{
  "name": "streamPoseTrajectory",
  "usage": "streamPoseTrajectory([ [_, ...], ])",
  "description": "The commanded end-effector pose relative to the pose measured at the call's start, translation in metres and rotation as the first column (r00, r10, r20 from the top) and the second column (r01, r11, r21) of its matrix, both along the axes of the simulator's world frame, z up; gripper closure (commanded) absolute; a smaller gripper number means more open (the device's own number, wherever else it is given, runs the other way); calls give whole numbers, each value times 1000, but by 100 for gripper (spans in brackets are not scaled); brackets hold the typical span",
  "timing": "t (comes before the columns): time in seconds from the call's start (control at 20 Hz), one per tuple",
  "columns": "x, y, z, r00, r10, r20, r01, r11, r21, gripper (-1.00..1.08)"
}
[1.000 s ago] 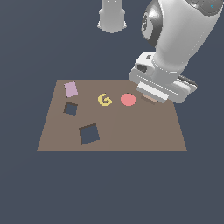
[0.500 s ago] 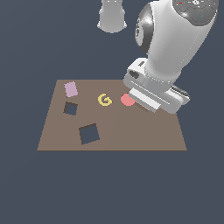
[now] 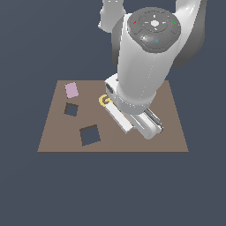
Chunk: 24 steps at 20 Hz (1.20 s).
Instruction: Insert a designated object into the corresponding slot on a board.
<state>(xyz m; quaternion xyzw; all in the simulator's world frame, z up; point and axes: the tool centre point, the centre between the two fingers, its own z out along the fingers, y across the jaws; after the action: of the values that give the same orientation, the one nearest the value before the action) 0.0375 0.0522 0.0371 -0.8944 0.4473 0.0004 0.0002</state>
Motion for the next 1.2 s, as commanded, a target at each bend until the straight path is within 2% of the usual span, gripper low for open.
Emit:
streamPoseTrajectory([
  [0.0, 16, -26, 1, 997, -73, 1, 73, 997, 0, 108],
  [0.3, 41, -79, 3, 978, -210, 1, 210, 978, 0, 108],
  [0.6, 52, -115, 3, 954, -299, 0, 299, 954, 0, 108],
  [0.85, 56, -130, 4, 943, -334, 0, 334, 943, 0, 108],
  [1.15, 55, -131, 0, 942, -335, 0, 335, 942, -1, 108],
])
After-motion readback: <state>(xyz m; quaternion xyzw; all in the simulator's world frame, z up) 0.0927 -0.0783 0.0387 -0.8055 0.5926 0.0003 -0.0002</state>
